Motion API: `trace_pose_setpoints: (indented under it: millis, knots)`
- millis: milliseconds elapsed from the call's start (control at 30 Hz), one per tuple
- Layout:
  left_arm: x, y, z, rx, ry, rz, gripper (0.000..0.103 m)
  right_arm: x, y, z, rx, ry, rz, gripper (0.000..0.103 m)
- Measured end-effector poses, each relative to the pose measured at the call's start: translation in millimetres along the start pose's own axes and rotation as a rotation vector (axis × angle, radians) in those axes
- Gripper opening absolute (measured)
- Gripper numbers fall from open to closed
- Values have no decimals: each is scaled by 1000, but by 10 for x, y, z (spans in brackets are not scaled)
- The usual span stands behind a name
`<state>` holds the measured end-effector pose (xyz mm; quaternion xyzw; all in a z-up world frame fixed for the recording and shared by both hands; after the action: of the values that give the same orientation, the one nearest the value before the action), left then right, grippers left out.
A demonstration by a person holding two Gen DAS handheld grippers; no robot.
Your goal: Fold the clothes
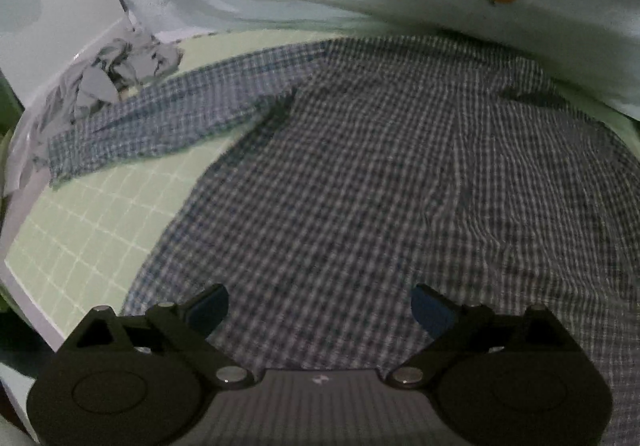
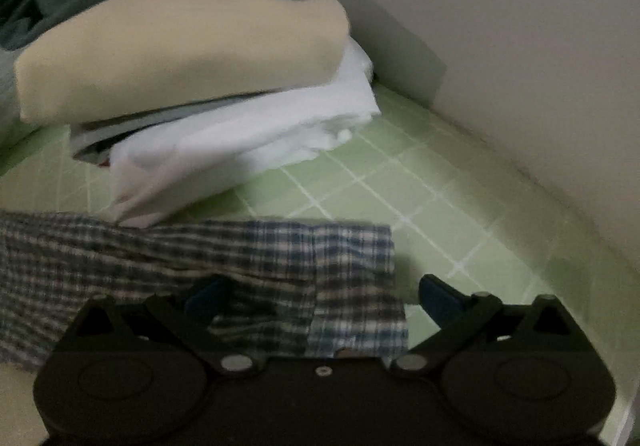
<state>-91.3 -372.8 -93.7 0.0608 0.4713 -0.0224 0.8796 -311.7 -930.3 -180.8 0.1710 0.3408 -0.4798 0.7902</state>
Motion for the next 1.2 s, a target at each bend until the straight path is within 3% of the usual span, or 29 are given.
trace_pose_setpoints:
  millis: [133, 233, 333, 400, 433, 600, 833, 900, 1000, 1200]
  knots:
    - [-64, -81, -23, 9, -24, 24, 98, -11, -256, -1, 0, -26, -162, 99]
    - [-28, -67, -16, -10, -19, 35, 98, -16, -390, -10, 39, -9, -160, 99]
    - [32, -36, -24, -29, 2, 45, 98, -89, -216, 43, -97, -23, -195, 98]
    - [73, -10, -25, -31, 12, 52, 98, -259, -65, 90, -106, -61, -179, 99]
    - [101, 3, -21, -34, 19, 55, 98, -357, 33, 109, -83, -74, -141, 100]
    - [339, 35, -5, -56, 76, 59, 98, -663, 994, 51, -77, -43, 211, 101]
    - [722, 54, 16, -74, 124, 64, 98, -992, 2884, -194, -392, -57, 657, 102]
    - [827, 66, 26, -96, 136, 63, 98, -1035, 3390, -278, -505, -63, 729, 102]
    - [943, 103, 55, -133, 138, 58, 102, -914, 3951, -294, -599, -57, 760, 102]
    - [1071, 232, 127, -200, 119, 33, 103, -565, 4657, -147, -706, -18, 792, 103]
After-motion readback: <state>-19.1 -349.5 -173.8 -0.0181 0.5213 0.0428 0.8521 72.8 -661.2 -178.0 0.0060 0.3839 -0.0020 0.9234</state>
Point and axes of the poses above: each gripper's, at about its wrist camera, not at the fingertips, and x roughly the way its jaws point, y to its left, z to its top, the point moved 2 cm from there along x, roughly the way its jaws point, and after that the axes turned 2 degrees about -y, right-handed, at the moved point
